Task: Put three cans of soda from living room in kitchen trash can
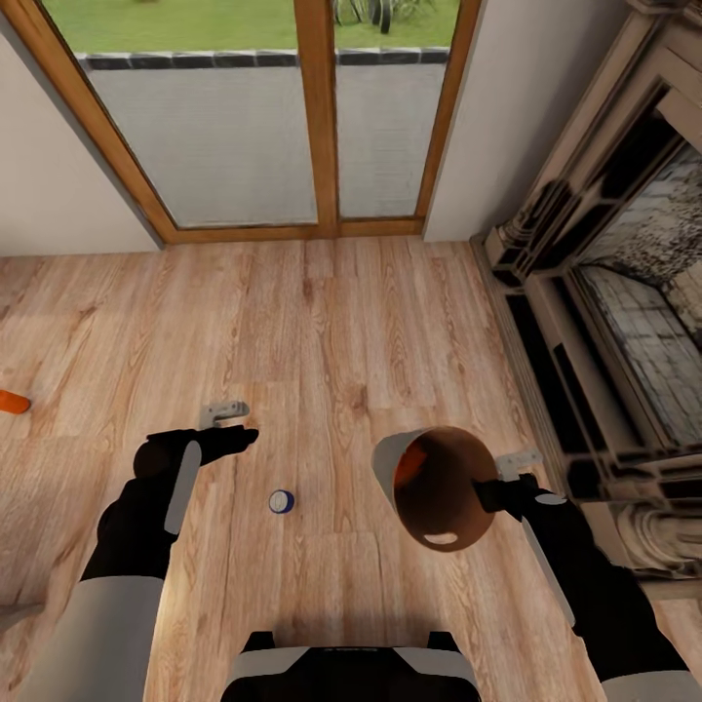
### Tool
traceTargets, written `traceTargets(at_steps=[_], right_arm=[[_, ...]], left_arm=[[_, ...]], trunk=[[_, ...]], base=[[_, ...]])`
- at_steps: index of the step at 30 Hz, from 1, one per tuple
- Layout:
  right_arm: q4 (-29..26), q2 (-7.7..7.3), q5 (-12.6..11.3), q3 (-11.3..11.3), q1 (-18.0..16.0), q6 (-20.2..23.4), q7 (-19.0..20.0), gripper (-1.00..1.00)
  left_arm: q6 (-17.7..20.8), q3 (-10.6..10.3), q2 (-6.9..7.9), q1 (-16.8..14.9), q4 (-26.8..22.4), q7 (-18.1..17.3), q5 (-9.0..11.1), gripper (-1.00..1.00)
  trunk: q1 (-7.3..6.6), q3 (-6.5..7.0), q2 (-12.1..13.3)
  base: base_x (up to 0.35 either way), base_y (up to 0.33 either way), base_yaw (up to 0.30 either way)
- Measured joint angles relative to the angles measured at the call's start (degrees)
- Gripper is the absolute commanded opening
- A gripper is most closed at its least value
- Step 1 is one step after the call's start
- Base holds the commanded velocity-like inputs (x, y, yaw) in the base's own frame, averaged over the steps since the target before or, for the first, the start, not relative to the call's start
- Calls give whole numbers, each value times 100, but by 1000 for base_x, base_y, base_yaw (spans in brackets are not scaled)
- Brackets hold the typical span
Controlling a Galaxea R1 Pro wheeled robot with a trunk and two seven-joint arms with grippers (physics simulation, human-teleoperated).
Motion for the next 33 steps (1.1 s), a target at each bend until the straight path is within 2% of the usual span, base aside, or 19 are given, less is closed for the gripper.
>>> traceTargets(at_steps=[3, 5, 6, 7, 9, 10, 11, 12, 15, 18, 19, 22, 27, 30, 33], right_arm=[[49, -9, 2, -7, -203, 788, -14, -100], [253, -32, -23, -25, -666, 1459, -15, -100], [340, -36, 53, -31, -825, 1550, -22, -100], [951, -31, -35, -36, -1278, 1681, -11, -100], [2006, -56, -13, -43, -2083, 1683, -18, -100], [2157, -63, 156, -47, -2289, 1674, -33, -100], [2644, -68, 170, -50, -2616, 1677, -30, -100], [2898, -69, 156, -45, -2763, 1679, -25, -100], [3940, -58, -104, -54, -3412, 1684, 1, -100], [4654, -36, 25, -64, -4010, 1681, -6, -100], [5143, -13, 57, -43, -4365, 1680, -8, -100], [5351, 22, -62, -52, -4697, 1683, -12, -100], [5674, 193, -16, -19, -5278, 1683, -34, -100], [5741, 272, 33, -15, -5509, 1682, -50, -100], [5966, 325, -47, -17, -5720, 1684, -98, -100]], left_arm=[[-14, 0, -31, 16, 10, -1, 2, 100], [-32, -3, -79, 26, 24, 0, 60, 100], [-34, -4, -87, 28, 26, 2, 80, 100], [-40, -8, -104, 26, 31, 5, 153, 100], [-42, -9, -131, 25, 34, 7, 214, 100], [-42, -8, -141, 26, 34, 7, 222, 100], [-43, -10, -165, 26, 56, 8, 235, 100], [-42, -11, -179, 25, 73, 9, 239, 100], [-43, -16, -216, 25, 130, 9, 251, 100], [-43, -14, -227, 25, 151, 10, 257, 100], [-39, -15, -230, 25, 152, 10, 256, 100], [-32, -17, -233, 25, 155, 10, 260, 100], [-14, -17, -289, 29, 155, 10, 265, 100], [-6, -17, -300, 27, 153, 10, 264, 100], [3, -47, -303, 26, 148, 10, 264, 100]], trunk=[[0, 0, 0], [1, 0, 0], [0, 1, -1], [2, 0, 0], [2, 0, 0], [0, 1, 0], [1, 1, 0], [1, 0, 0], [1, 0, 0], [0, 1, 0], [1, 0, 0], [0, 1, 0], [0, 0, 0], [0, 1, 0], [0, 0, 0]], base=[[0, 0, 0], [0, 0, 0], [0, 0, 0], [0, 0, 0], [0, 0, 0], [0, 0, 0], [0, 0, 0], [0, 0, 0], [0, 0, 0], [0, 0, 0], [0, 0, 0], [0, 0, 0], [0, 0, 0], [0, 0, 0], [0, 0, 0]])
